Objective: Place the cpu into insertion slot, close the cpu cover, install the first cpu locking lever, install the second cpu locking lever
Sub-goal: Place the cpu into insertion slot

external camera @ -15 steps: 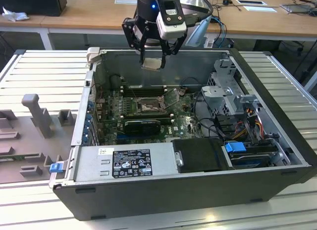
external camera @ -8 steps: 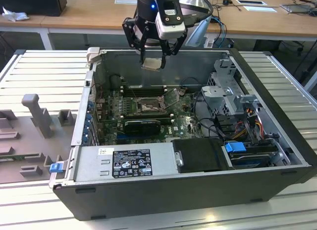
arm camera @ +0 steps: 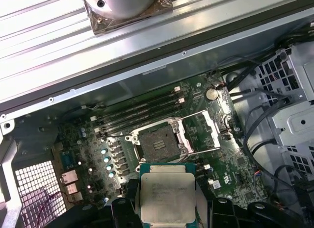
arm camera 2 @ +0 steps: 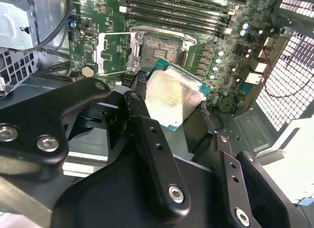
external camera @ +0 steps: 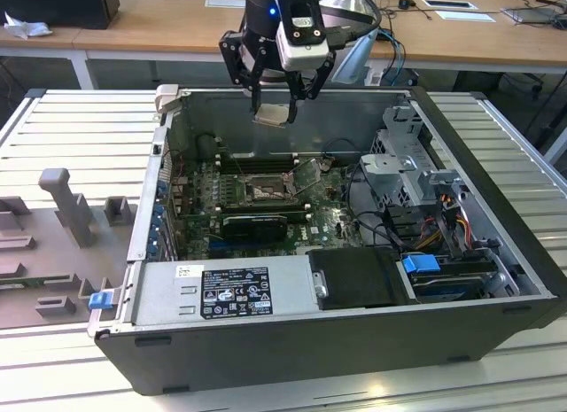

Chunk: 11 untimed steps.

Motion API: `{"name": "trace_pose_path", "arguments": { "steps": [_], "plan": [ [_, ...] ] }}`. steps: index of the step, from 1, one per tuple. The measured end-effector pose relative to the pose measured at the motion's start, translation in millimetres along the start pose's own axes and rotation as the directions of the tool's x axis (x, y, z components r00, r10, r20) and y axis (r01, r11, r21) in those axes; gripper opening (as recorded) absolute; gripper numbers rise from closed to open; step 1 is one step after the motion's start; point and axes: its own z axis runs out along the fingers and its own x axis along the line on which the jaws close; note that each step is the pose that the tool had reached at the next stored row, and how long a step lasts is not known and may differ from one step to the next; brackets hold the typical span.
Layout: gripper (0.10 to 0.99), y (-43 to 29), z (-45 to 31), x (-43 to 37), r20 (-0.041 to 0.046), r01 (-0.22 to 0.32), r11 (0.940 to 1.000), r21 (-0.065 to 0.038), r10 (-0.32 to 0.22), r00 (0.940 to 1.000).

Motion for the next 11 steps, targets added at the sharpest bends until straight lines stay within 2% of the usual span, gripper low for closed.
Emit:
{"name": "trace_pose_path", "arguments": {
  "steps": [7, 11],
  "plan": [
    [0.541, 0.0, 0.4, 0.0, 0.0048, -0.055, 0.9985, -0.001, 0.055, 0.9985],
    [0.541, -0.1, 1.6, -0.1, 0.0048, -0.056, 0.9984, -0.001, 0.056, 0.9984]
  ]
}}
